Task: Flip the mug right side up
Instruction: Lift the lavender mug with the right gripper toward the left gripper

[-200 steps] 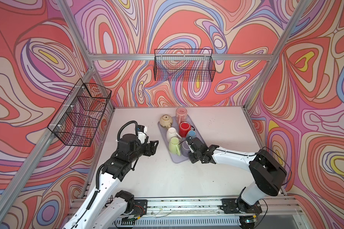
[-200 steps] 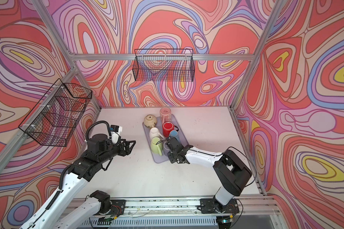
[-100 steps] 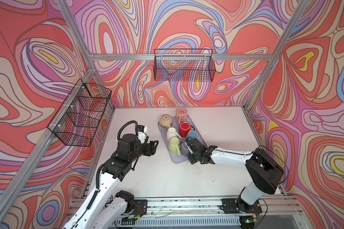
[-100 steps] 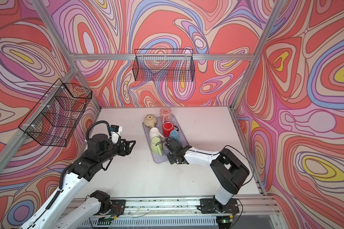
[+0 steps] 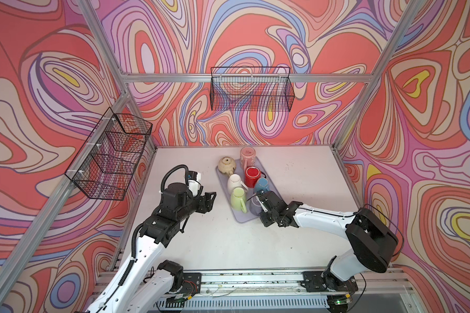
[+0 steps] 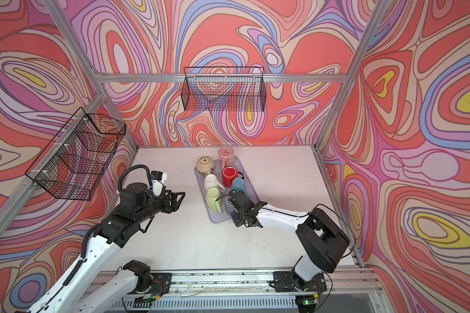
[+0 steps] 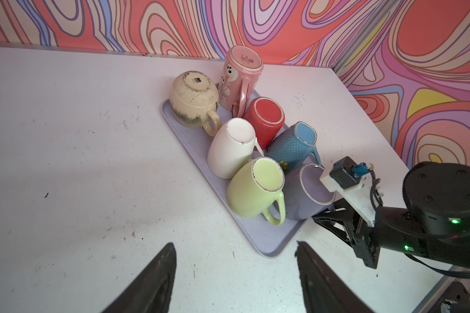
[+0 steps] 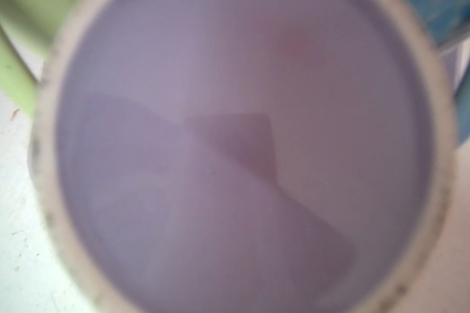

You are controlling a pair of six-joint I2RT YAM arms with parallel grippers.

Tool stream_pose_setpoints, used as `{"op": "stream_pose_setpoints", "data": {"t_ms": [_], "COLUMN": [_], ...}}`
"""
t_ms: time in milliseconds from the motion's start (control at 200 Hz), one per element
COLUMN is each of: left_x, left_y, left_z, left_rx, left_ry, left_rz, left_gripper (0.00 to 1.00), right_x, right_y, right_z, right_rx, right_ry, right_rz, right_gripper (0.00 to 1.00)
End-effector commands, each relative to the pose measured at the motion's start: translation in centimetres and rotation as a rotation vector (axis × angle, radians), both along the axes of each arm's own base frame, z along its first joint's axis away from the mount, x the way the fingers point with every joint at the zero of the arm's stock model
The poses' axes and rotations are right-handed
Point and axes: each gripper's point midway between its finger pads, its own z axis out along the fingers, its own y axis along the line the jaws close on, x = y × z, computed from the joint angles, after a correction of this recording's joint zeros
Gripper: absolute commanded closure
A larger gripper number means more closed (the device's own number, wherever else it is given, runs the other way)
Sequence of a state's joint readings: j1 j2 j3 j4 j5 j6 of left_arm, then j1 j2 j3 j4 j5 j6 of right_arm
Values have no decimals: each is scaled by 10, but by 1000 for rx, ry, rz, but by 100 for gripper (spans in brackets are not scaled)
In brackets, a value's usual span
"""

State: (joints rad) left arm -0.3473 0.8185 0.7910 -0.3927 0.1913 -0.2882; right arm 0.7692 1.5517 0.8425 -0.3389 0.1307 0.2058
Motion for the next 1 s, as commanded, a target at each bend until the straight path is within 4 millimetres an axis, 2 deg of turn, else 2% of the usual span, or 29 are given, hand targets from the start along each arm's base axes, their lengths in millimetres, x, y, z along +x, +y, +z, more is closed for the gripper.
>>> {"op": "stream_pose_setpoints", "data": {"t_ms": [0, 280, 551, 746, 991], "left_x": [-1, 0, -3, -13, -26], "left_y": [2, 0, -4, -23, -53], "left_z": [-4, -5, -2, 1, 28], "left_rx": [15, 8, -55, -197, -357], "left_ry": [9, 16, 22, 17, -42], "left_rz": [6, 8, 4, -72, -255], "left_gripper": [28, 28, 28, 28, 27], "right_x": [7, 5, 3, 2, -5], "right_y": [7, 5, 11, 15, 26], "right_z": [31, 70, 120, 152, 196], "right_rx": [81, 161, 302, 424, 636], "right_ry": [-82, -155, -240, -282, -325], "right_rz": [-16, -22, -12, -7, 65], "right_gripper": [89, 90, 90, 91, 91]}}
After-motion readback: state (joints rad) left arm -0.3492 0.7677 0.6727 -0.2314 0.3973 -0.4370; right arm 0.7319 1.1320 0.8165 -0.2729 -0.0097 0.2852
